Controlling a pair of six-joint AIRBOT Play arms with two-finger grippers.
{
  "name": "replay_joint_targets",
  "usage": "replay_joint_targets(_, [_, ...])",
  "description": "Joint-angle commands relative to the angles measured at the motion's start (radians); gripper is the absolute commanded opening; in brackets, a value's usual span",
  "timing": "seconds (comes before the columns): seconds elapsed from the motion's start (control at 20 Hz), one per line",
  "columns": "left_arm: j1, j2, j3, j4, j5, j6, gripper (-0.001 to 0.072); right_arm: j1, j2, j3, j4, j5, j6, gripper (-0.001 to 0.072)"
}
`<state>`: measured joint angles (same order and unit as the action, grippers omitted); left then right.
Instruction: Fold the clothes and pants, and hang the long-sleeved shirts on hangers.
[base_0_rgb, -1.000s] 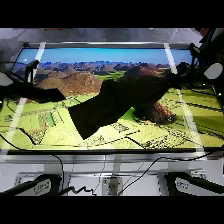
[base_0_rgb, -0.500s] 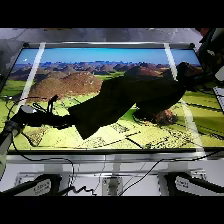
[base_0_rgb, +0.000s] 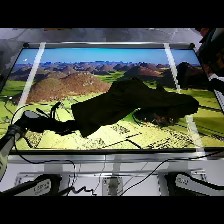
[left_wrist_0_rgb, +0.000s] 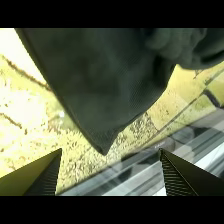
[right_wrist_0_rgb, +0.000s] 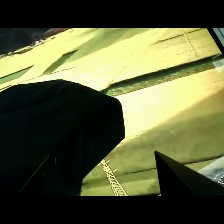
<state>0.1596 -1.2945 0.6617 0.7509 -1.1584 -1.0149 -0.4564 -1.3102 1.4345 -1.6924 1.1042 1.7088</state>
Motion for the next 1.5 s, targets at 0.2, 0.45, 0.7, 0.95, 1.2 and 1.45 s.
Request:
replay_joint_targets(0.2, [-0.127,-0.002,-0.082,-0.08,0.222,-0.002,0.0695,0.039,-0.002,0.0,0.277,0.02,-0.203,0.0453])
replay_joint_targets(0.45, [-0.237,-0.002,-0.082,-0.087,0.333,-0.002,0.0406,0.209,-0.002,0.0,0.304,-0.003,-0.23,0.0452])
replay_joint_targets(0.7, [-0.162,0.0,-0.039,-0.022,0.258,0.01,0.0021,0.405,-0.053,0.0,0.315,-0.04,-0.285,0.0452])
replay_joint_targets(0.95, [0.027,0.032,0.06,0.009,0.096,0.011,0.002,0.713,-0.192,0.0,0.36,-0.05,-0.378,0.0452])
replay_joint_targets(1.2, [0.072,0.034,0.06,0.078,0.095,0.01,0.002,1.082,-0.343,0.0,0.264,-0.153,-0.428,0.052])
replay_joint_targets(1.45, [0.064,0.034,0.06,0.087,0.1,0.01,0.002,1.287,-0.429,0.021,0.248,-0.358,-0.368,0.0577])
